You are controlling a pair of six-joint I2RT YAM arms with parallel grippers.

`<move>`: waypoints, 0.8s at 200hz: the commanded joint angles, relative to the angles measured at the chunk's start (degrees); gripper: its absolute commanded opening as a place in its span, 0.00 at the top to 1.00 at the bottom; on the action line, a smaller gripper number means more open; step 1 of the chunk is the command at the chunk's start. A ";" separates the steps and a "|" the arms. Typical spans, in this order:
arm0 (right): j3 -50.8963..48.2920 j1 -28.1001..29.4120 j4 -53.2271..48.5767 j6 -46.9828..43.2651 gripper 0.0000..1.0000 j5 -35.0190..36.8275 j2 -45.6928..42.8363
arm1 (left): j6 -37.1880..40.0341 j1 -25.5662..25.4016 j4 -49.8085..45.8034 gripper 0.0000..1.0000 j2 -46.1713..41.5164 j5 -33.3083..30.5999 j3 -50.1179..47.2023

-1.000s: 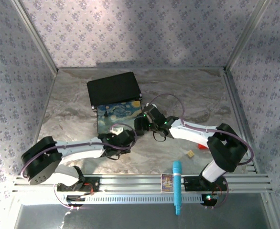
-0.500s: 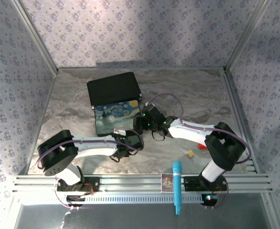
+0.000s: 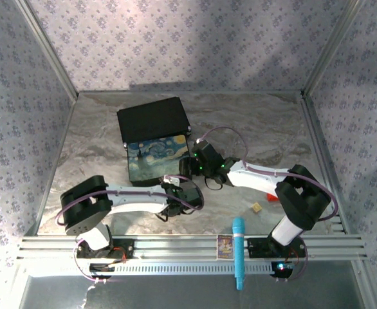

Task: Unlock a padlock with a key

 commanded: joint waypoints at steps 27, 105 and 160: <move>-3.77 -0.05 -6.53 -2.02 0.23 0.11 -0.41 | -0.12 -0.48 -3.37 0.55 -1.31 -2.14 1.73; -2.42 -2.64 -13.21 -9.49 0.01 0.85 -16.75 | 4.61 2.67 6.39 0.00 -33.22 -1.01 -6.39; -7.53 6.69 -8.14 -11.36 0.08 -2.94 -22.27 | -1.39 15.27 15.69 0.00 -49.53 13.76 -22.20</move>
